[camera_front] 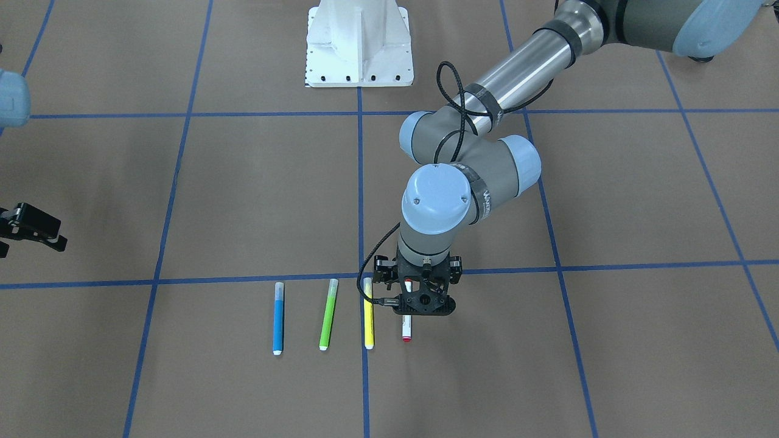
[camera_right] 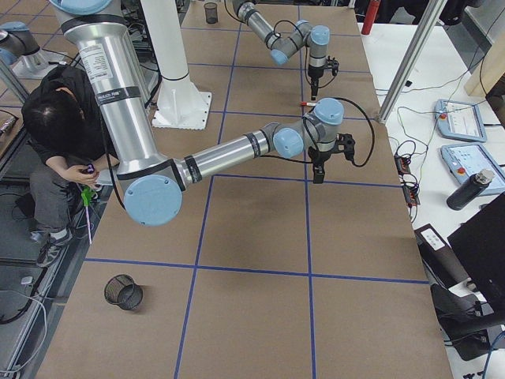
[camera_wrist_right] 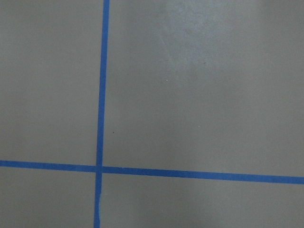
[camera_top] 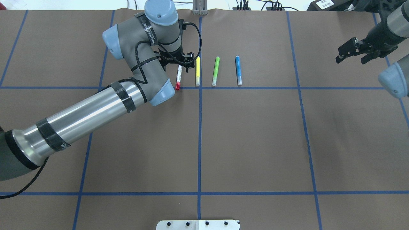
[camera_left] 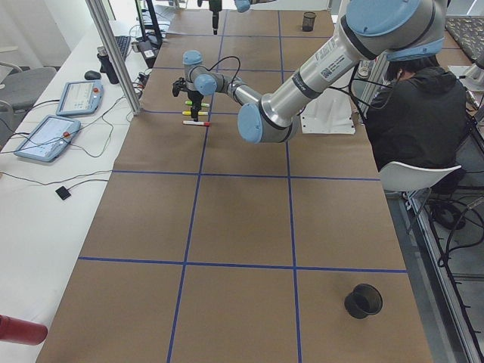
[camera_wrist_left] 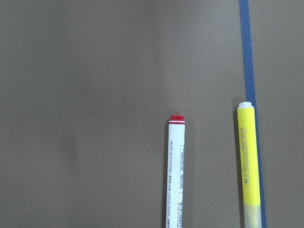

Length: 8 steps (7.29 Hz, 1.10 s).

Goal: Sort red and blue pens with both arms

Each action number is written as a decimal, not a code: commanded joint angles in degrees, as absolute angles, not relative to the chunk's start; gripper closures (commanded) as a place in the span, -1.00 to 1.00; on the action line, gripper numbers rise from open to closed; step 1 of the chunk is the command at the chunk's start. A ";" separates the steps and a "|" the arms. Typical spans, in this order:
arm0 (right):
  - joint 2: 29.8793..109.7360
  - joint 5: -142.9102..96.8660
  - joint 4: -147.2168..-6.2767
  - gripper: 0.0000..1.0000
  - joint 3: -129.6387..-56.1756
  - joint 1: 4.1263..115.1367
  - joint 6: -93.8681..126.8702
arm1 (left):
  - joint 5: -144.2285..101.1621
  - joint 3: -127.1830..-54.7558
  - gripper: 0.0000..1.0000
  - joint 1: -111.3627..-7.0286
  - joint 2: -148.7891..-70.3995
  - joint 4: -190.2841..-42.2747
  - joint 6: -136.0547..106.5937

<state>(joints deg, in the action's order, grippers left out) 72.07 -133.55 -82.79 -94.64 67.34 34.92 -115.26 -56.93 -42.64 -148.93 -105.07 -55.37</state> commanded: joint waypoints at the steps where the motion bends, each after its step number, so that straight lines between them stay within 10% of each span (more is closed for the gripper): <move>1: 69.44 -133.42 -82.88 -0.99 -94.31 65.57 39.01 | -115.05 -54.06 -0.80 -41.92 -148.97 -108.62 -55.28; 8: 67.06 -133.51 -83.06 -0.99 -93.25 64.86 41.31 | -115.14 -53.26 -0.20 -40.96 -148.97 -108.72 -55.28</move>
